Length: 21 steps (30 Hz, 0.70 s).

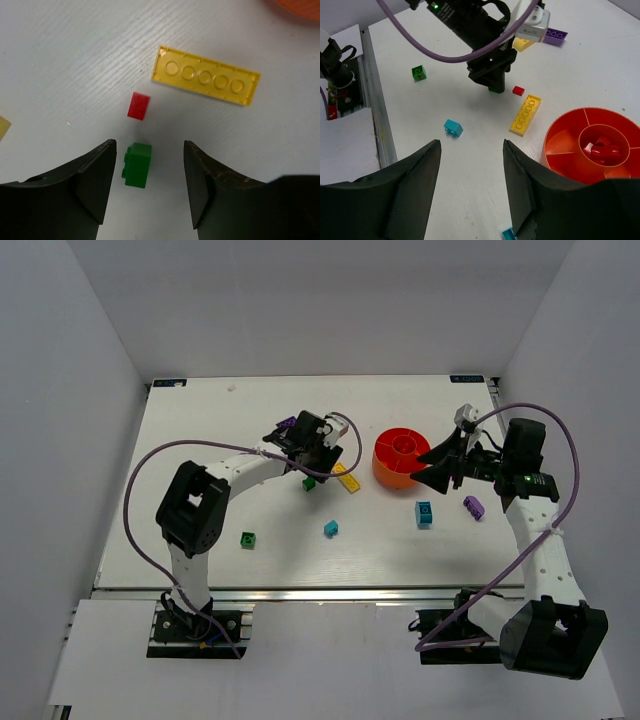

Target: Sort the legos into containers by color

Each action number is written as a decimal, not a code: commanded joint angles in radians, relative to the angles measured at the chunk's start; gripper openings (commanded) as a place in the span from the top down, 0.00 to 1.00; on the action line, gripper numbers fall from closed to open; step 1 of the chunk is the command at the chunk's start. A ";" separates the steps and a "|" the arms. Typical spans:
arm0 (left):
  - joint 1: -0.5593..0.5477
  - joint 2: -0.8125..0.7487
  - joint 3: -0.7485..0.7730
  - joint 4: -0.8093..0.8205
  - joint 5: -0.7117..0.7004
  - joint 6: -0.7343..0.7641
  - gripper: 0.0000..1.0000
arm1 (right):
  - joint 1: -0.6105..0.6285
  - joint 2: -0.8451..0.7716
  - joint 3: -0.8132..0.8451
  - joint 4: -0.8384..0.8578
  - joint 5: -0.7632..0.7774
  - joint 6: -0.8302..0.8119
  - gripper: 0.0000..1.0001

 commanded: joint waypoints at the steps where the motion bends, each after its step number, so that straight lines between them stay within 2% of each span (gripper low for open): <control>1: 0.008 0.019 0.072 -0.001 0.039 0.040 0.34 | -0.004 -0.031 0.021 -0.014 -0.040 -0.029 0.42; 9: 0.026 0.134 0.176 -0.040 0.051 0.069 0.40 | -0.008 -0.035 0.015 -0.008 -0.043 -0.032 0.42; 21: 0.035 0.187 0.202 -0.054 0.033 0.091 0.43 | -0.011 -0.029 0.010 -0.007 -0.044 -0.035 0.42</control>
